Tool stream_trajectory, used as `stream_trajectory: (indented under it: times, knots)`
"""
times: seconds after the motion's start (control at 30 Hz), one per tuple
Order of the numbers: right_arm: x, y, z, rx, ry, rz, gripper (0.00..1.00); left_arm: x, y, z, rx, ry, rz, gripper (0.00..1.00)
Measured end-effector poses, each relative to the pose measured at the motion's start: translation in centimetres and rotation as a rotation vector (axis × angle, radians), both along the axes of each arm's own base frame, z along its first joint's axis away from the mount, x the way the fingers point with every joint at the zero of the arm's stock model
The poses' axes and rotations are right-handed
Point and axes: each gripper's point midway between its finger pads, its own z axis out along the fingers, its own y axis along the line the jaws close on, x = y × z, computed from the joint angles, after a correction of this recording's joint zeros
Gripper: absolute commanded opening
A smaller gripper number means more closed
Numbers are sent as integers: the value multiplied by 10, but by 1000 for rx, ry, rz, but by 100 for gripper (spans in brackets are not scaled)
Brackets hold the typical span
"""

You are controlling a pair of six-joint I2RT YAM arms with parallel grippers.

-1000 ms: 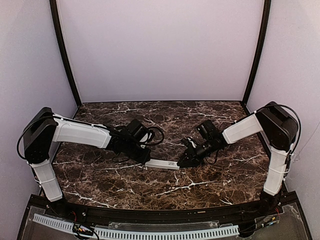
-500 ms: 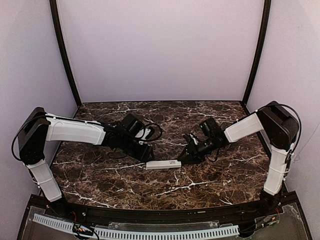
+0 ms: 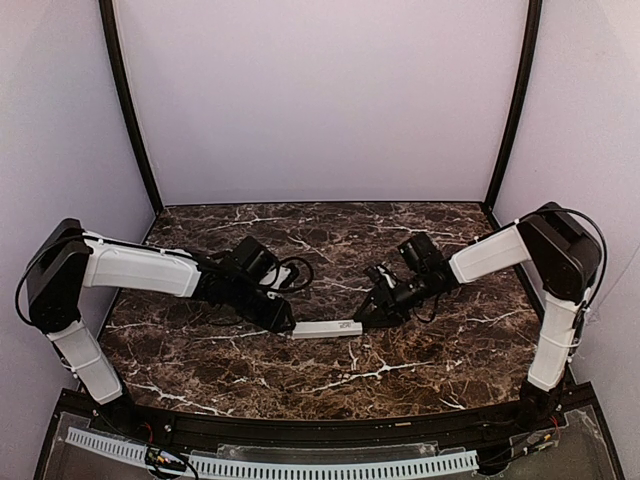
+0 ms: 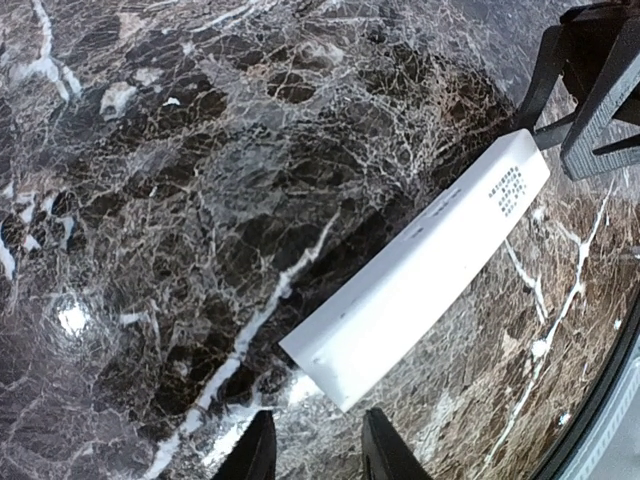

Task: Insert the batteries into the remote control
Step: Press the battery cover on the remote control.

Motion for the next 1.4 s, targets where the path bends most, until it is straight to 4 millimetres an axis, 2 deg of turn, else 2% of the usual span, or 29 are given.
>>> stream_trajectory:
  times: [0.23, 0.43, 0.77, 0.97, 1.03, 1.1, 1.17, 1.27, 1.4]
  knots:
    - [-4, 4, -2, -4, 6, 15, 37, -3, -5, -1, -29, 17, -4, 20]
    - [-5, 4, -5, -11, 14, 14, 34, -7, -8, -11, -20, 39, -13, 14]
    - [-6, 2, -10, -25, 30, 9, 22, -10, -9, -16, -9, 56, -17, 5]
    - [-4, 0, -11, -24, 45, 1, 18, -15, -10, -26, 37, 84, -31, 2]
    - [-4, 2, -9, -12, 45, 7, 18, -19, -15, -32, 40, 96, -53, 3]
    - [-4, 6, -8, 1, 37, 17, 19, -24, -26, -34, 32, 99, -84, 8]
    - [-4, 7, -7, 9, 33, 20, 20, -26, -32, -31, 23, 92, -104, 18]
    - [-2, 7, -6, 16, 32, 19, 24, -27, -36, -28, 20, 75, -132, 41]
    - [2, 0, -6, 17, 28, 3, 34, -24, -33, -17, 15, 40, -164, 62]
